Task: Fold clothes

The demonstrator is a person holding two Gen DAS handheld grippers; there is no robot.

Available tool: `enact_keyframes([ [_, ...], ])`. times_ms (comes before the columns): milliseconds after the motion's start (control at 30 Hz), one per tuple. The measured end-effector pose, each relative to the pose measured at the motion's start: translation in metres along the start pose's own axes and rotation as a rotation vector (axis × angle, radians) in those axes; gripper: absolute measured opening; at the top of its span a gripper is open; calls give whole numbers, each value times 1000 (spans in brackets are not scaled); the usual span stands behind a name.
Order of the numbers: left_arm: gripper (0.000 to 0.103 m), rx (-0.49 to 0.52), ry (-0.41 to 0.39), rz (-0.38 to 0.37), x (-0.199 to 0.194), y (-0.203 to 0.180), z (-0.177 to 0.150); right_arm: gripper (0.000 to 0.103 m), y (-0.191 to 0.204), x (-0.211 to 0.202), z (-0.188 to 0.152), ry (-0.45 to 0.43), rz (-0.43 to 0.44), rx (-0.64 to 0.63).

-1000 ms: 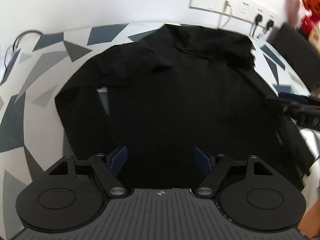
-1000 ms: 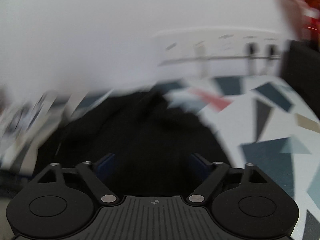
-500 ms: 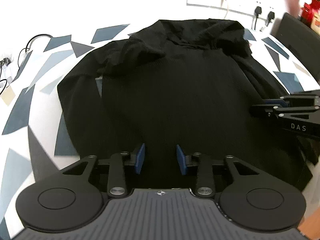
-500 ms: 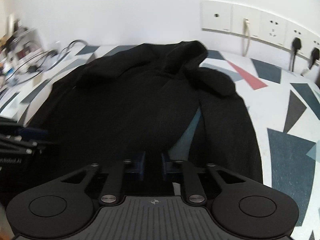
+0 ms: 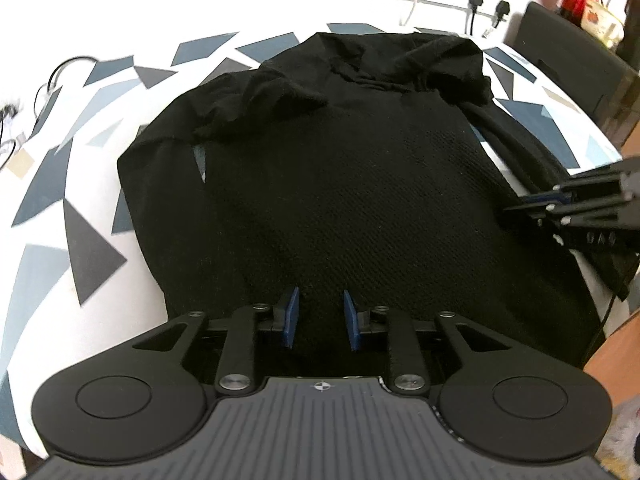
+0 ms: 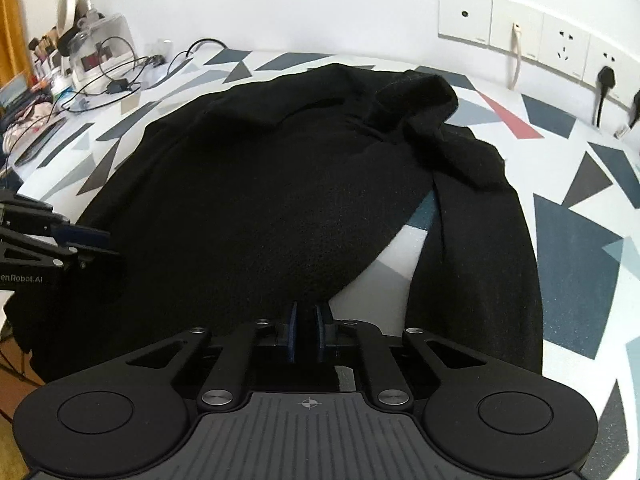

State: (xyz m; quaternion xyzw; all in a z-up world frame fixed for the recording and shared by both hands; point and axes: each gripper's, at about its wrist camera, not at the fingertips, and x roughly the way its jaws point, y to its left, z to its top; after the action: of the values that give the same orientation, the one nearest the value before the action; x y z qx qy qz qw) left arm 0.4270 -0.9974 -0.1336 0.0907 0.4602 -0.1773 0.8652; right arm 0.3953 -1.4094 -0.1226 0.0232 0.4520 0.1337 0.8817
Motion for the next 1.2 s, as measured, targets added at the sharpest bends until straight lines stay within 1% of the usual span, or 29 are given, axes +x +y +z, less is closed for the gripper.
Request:
enact_keyframes([
  [33, 25, 1, -3, -7, -2, 2, 6, 20, -3, 1, 7, 19, 10, 28],
  [67, 25, -7, -10, -21, -5, 5, 13, 23, -6, 0, 19, 28, 23, 59],
  [133, 25, -32, -40, -74, -19, 12, 30, 23, -8, -15, 40, -16, 93, 70],
  [200, 25, -48, -86, -123, -38, 18, 49, 23, -7, -37, 64, -77, 142, 39],
  [233, 25, -48, -124, -137, -49, 22, 62, 23, -6, -48, 76, -107, 165, 21],
  [267, 25, -44, -169, -149, -61, 25, 75, 23, -9, -59, 89, -151, 183, 33],
  [333, 25, -36, -255, -146, -81, 31, 100, 25, -17, -82, 115, -241, 217, 66],
  [367, 25, -36, -298, -137, -90, 35, 113, 26, -22, -92, 130, -290, 221, 89],
  [433, 26, -52, -379, -126, -104, 45, 139, 28, -33, -109, 152, -393, 214, 131],
  [500, 29, -52, -412, -113, -107, 54, 158, 28, -43, -121, 174, -481, 195, 157],
  [533, 31, -49, -423, -106, -107, 58, 167, 28, -45, -117, 181, -486, 165, 143],
  [567, 33, -31, -416, -96, -102, 61, 172, 30, -47, -112, 187, -486, 131, 127],
  [633, 43, 28, -376, -70, -83, 62, 175, 35, -51, -103, 200, -485, 64, 94],
  [667, 46, 69, -340, -59, -70, 61, 173, 37, -51, -92, 200, -449, 25, 76],
  [700, 54, 121, -295, -48, -54, 58, 167, 38, -51, -80, 200, -408, -16, 57],
  [733, 57, 188, -254, -34, -39, 52, 159, 45, -50, -64, 198, -336, -73, 40],
  [767, 57, 266, -215, -19, -23, 43, 148, 49, -47, -49, 195, -263, -120, 29],
  [800, 57, 338, -184, -17, -8, 37, 138, 49, -45, -34, 190, -193, -155, 13],
  [833, 57, 406, -159, -26, 6, 31, 130, 49, -42, -21, 185, -141, -182, -11],
  [867, 58, 464, -138, -39, 18, 26, 123, 50, -38, -14, 183, -121, -203, -32],
  [933, 58, 542, -122, -50, 38, 18, 113, 50, -30, 0, 180, -90, -244, -72],
  [967, 57, 567, -125, -41, 46, 18, 112, 50, -26, 7, 179, -74, -265, -92],
  [1067, 57, 597, -155, 15, 70, 27, 118, 47, -14, 28, 174, -26, -326, -153],
  [1100, 57, 595, -156, 17, 75, 33, 120, 47, -10, 34, 173, -11, -347, -173],
  [1133, 51, 591, -150, 4, 79, 40, 122, 46, -6, 41, 171, 5, -367, -193],
  [1167, 44, 582, -143, -18, 83, 46, 124, 40, -2, 48, 170, 21, -388, -214],
  [1200, 22, 564, -134, -46, 84, 51, 127, 34, 2, 55, 169, 37, -408, -234],
])
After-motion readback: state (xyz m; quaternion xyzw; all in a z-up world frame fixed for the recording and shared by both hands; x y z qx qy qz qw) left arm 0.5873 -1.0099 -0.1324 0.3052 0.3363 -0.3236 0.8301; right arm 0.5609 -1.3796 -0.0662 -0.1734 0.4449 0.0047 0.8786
